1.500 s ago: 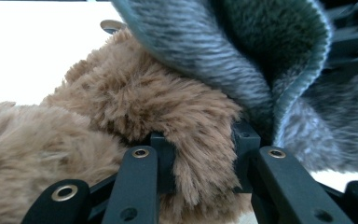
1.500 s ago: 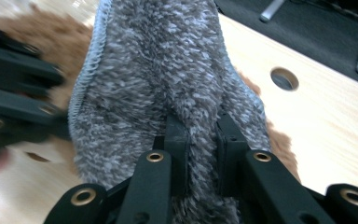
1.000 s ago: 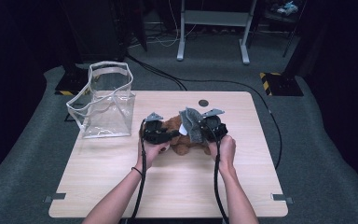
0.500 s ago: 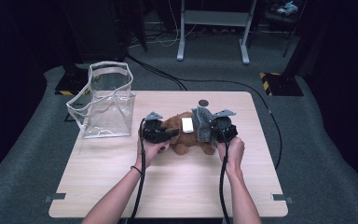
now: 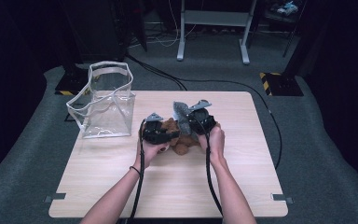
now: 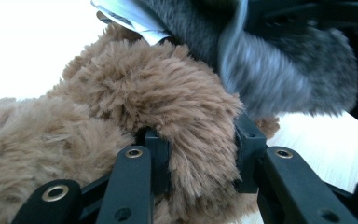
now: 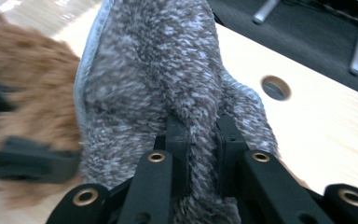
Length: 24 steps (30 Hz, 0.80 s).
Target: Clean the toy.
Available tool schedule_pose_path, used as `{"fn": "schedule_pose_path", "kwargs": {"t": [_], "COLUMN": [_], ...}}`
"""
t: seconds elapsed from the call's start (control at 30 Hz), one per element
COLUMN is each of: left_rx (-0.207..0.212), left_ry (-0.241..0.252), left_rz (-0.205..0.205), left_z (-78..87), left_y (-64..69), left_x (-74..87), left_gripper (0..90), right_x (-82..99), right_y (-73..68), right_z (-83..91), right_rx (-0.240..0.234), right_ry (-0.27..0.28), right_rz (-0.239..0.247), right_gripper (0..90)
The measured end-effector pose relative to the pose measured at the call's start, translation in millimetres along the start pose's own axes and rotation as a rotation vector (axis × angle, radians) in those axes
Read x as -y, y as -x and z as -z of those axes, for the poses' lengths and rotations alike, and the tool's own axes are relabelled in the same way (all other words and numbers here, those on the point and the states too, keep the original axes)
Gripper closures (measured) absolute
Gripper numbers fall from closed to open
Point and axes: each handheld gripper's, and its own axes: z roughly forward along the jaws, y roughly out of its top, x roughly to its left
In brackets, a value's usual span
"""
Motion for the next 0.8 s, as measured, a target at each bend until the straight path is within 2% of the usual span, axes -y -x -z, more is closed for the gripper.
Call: {"fn": "schedule_pose_path", "kwargs": {"t": [0.13,0.2,0.33,0.4,0.47,0.57,0.63,0.7,0.8], "left_rx": [0.002,0.007,0.011,0.007,0.006,-0.013,-0.045,-0.068,-0.112], "left_ry": [0.001,0.0,-0.001,-0.002,0.001,0.006,0.016,0.042,0.071], "left_rz": [-0.013,-0.012,-0.014,-0.019,-0.03,-0.068,-0.097,-0.117,-0.147], "left_z": [-0.3,0.3,0.5,1.2,3.5,11.0,17.9,27.1,41.7], "left_y": [0.1,-0.2,0.0,1.7,4.6,9.7,13.9,16.4,17.9], "left_x": [0.6,1.1,0.7,0.0,-1.1,-3.3,-4.2,-3.4,0.0], "left_gripper": [66.0,66.0,65.9,64.2,57.5,48.6,43.6,39.5,35.6], "right_x": [3.7,6.3,14.4,16.6,16.4,16.6,17.3,17.8,19.1], "right_y": [12.8,19.9,35.2,35.0,32.7,33.3,34.8,33.8,33.2], "right_z": [-5.4,-6.8,-12.7,-14.2,-12.9,-12.2,-12.2,-11.5,-11.6], "right_rx": [0.04,0.077,0.098,0.101,0.099,0.098,0.098,0.1,0.1], "right_ry": [-0.023,-0.043,-0.077,-0.077,-0.076,-0.07,-0.065,-0.066,-0.066], "right_rz": [-0.025,-0.04,-0.094,-0.08,-0.081,-0.083,-0.07,-0.084,-0.077], "right_gripper": [79.7,79.8,79.9,79.9,79.9,79.8,79.8,79.8,79.9]}}
